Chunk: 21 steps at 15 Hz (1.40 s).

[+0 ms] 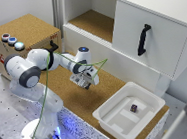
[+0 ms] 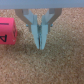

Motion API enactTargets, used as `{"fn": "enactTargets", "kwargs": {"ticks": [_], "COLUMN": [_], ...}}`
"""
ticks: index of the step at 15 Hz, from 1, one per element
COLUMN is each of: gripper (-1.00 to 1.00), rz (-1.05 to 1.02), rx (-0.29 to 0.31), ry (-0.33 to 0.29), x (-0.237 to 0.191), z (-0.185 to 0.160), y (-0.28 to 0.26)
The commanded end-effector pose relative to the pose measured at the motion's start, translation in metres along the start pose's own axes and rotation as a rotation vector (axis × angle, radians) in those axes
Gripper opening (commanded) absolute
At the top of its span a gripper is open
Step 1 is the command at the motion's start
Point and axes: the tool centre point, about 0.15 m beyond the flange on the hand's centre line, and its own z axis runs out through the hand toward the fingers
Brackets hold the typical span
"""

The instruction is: Slide the pink block towards the left

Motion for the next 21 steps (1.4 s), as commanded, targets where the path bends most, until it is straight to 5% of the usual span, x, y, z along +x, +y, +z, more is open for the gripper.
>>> {"fn": "enactTargets", "kwargs": {"ticks": [1,12,21], "gripper": [-1.00,-1.00,-1.00], "rz": [0.011,-0.044,-0.061], "rx": [-0.035,0.016,0.086], "ry": [0.002,0.030,-0.037], "x": [0.022,0.034,0.043], "z": [0.012,-0.004,0.000], "y": [-0.025,-0.087,-0.126]}}
